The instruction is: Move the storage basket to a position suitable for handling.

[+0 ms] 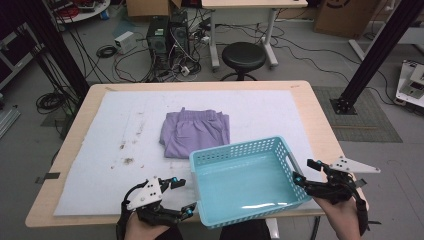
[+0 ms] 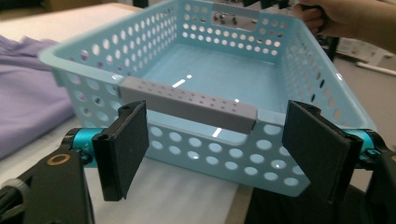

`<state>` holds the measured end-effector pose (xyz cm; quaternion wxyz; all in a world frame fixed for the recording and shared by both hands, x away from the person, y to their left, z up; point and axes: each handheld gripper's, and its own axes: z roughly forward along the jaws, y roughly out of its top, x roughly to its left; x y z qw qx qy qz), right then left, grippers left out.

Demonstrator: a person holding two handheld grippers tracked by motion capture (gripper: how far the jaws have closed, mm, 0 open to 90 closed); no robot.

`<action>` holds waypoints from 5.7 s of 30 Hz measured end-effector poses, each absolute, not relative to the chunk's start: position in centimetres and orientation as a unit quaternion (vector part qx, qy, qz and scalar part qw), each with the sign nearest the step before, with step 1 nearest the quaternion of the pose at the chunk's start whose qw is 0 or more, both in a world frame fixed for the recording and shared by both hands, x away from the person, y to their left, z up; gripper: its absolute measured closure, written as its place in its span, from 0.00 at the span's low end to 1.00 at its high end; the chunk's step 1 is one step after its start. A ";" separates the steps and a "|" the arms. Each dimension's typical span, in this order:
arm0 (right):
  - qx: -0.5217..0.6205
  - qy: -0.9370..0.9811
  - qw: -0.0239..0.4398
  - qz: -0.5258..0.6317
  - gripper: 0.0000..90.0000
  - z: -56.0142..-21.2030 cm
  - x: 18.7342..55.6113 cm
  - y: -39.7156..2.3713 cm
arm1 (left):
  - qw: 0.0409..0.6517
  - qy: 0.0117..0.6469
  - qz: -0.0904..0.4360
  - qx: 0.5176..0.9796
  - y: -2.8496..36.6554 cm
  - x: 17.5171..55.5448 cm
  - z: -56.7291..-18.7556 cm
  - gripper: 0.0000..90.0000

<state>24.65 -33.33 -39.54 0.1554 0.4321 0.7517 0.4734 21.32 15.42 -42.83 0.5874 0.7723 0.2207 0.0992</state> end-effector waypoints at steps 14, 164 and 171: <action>0.429 0.787 0.082 0.437 0.23 -40.7 26.7 -32.2 | 0.582 0.246 0.034 0.775 15.3 22.1 -43.4 0.22; 0.457 0.705 0.262 0.475 0.31 -37.2 35.0 -20.6 | 0.523 0.404 0.260 0.704 22.9 35.1 -40.9 0.22; 0.447 0.741 0.221 0.449 0.34 -40.6 33.3 -17.8 | 0.501 0.416 0.215 0.728 22.0 33.7 -43.7 0.25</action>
